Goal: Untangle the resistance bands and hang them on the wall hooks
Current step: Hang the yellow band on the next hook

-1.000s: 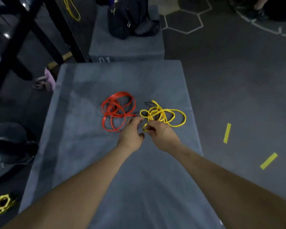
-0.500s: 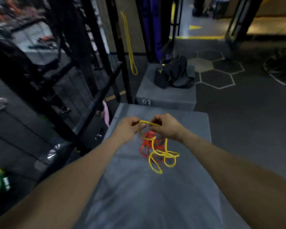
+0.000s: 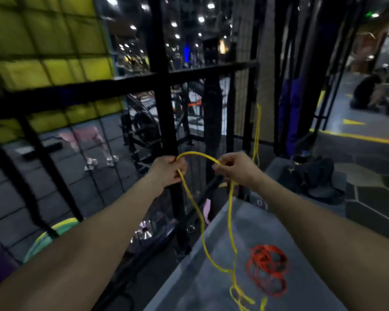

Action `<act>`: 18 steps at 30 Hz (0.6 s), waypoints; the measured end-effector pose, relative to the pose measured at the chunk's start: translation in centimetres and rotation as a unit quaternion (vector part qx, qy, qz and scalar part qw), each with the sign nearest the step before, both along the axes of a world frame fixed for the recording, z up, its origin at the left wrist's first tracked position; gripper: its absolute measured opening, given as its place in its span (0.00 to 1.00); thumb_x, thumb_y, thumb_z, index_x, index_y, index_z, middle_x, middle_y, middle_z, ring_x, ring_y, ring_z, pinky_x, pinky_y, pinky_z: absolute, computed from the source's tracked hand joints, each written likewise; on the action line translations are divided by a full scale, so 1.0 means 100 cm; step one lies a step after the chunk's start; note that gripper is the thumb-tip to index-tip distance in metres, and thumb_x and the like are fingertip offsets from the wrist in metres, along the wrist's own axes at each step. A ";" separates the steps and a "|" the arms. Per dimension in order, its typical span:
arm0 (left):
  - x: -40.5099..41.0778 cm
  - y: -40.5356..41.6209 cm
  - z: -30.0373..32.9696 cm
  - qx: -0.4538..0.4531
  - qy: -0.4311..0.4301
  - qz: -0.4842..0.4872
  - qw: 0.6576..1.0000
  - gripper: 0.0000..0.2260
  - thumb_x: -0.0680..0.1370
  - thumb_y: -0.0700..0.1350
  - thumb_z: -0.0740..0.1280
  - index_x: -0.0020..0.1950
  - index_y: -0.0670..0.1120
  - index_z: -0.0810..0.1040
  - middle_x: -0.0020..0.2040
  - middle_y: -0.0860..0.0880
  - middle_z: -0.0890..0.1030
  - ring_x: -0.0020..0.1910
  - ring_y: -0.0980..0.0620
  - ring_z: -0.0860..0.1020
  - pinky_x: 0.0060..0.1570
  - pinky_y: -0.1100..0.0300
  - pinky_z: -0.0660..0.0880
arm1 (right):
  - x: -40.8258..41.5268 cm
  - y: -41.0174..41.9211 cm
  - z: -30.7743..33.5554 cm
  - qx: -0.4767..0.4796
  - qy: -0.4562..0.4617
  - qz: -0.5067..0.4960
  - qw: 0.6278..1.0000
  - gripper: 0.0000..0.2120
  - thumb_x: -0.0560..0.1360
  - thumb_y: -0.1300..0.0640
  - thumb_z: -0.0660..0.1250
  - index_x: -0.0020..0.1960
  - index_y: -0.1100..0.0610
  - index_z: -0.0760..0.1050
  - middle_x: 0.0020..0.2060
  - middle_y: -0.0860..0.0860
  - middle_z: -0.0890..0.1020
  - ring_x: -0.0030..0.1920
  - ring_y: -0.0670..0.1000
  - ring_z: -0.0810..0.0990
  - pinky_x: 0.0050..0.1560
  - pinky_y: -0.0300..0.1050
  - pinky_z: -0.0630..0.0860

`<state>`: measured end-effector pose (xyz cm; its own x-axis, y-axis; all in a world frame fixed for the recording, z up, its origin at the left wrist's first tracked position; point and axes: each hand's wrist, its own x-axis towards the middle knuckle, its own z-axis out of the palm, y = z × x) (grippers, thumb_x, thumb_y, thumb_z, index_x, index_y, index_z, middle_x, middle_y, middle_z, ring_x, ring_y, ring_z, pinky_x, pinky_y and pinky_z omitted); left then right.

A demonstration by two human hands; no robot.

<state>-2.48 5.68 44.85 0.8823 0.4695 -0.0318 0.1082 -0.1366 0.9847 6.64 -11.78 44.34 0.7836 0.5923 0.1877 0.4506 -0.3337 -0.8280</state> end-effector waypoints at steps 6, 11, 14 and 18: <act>-0.050 0.039 0.089 0.054 -0.035 -0.012 0.998 0.08 0.80 0.42 0.61 0.41 0.48 0.73 0.40 0.50 0.77 0.39 0.55 0.76 0.45 0.61 0.74 | -0.028 0.072 0.092 0.136 0.025 0.030 0.990 0.09 0.74 0.58 0.69 0.38 0.63 0.78 0.27 0.56 0.75 0.27 0.48 0.72 0.32 0.42 0.70; -0.077 0.058 0.141 0.067 -0.097 -0.019 0.993 0.08 0.79 0.42 0.62 0.40 0.48 0.72 0.37 0.50 0.75 0.36 0.56 0.74 0.39 0.64 0.74 | -0.046 0.114 0.149 0.197 0.020 0.059 0.978 0.11 0.74 0.65 0.68 0.32 0.62 0.74 0.17 0.46 0.74 0.19 0.40 0.69 0.22 0.33 0.67; -0.089 0.066 0.165 0.079 -0.127 -0.006 0.989 0.08 0.79 0.44 0.62 0.41 0.47 0.75 0.38 0.49 0.76 0.37 0.54 0.75 0.45 0.60 0.74 | -0.063 0.126 0.174 0.208 -0.027 0.083 0.974 0.09 0.74 0.63 0.68 0.36 0.66 0.78 0.25 0.53 0.75 0.24 0.44 0.71 0.26 0.36 0.68; -0.099 0.078 0.192 0.114 -0.158 0.019 0.981 0.06 0.79 0.45 0.63 0.43 0.49 0.76 0.40 0.50 0.78 0.38 0.56 0.78 0.39 0.63 0.76 | -0.082 0.141 0.199 0.217 -0.050 0.153 0.963 0.15 0.75 0.61 0.66 0.51 0.75 0.76 0.39 0.62 0.76 0.38 0.54 0.72 0.36 0.42 0.70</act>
